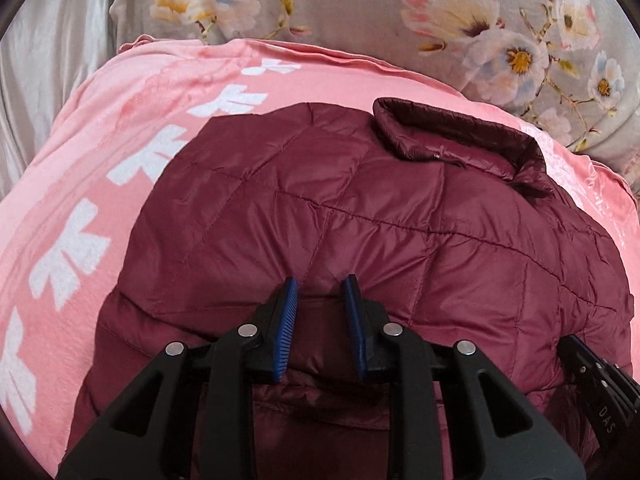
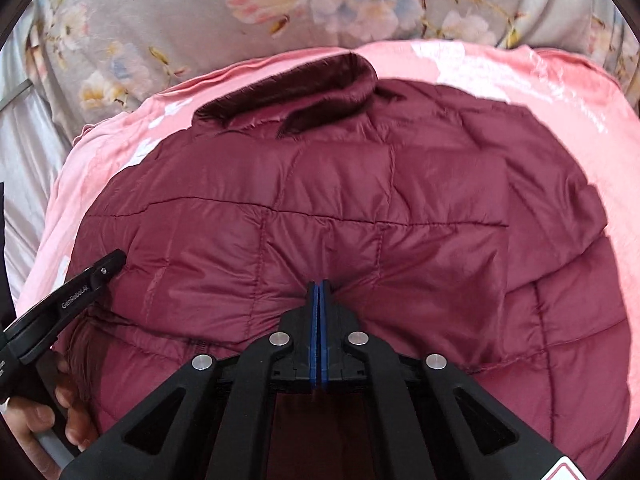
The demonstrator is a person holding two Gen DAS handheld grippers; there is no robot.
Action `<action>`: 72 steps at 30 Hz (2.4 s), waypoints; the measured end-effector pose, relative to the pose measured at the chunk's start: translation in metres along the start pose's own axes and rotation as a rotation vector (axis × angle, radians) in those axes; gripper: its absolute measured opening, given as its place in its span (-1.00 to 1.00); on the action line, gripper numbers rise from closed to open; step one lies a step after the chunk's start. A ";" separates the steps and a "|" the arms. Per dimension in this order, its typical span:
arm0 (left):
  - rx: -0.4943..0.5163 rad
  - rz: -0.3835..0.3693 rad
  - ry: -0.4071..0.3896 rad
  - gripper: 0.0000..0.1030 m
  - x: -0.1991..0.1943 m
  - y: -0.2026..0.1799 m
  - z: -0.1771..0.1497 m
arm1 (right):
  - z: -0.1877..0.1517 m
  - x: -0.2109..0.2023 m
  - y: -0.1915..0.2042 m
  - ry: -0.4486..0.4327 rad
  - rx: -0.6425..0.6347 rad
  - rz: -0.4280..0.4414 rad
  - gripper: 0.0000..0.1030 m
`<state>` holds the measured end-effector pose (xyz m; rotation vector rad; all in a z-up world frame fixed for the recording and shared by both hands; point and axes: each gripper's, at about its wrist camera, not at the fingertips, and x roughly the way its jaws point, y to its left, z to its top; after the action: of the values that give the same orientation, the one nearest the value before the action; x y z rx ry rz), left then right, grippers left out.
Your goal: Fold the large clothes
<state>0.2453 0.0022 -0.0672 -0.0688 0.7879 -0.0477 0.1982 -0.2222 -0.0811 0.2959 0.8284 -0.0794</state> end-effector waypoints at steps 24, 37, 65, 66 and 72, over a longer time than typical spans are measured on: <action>-0.068 -0.174 -0.027 0.19 -0.031 0.009 0.029 | 0.037 -0.045 -0.020 -0.070 0.096 0.142 -0.43; -0.421 -0.411 0.109 0.36 0.042 -0.011 0.108 | 0.121 0.034 -0.064 -0.066 0.516 0.392 -0.07; -0.142 -0.266 0.080 -0.87 0.088 -0.032 0.068 | 0.088 0.082 -0.050 -0.037 0.170 0.103 -0.91; -0.135 -0.261 0.074 -0.87 0.088 -0.033 0.067 | 0.089 0.082 -0.050 -0.037 0.165 0.097 -0.92; -0.120 -0.238 0.049 -0.82 0.081 -0.034 0.068 | 0.091 0.074 -0.052 -0.033 0.165 0.133 -0.78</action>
<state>0.3504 -0.0338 -0.0737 -0.2758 0.8284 -0.2279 0.3037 -0.2953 -0.0894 0.5034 0.7688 -0.0282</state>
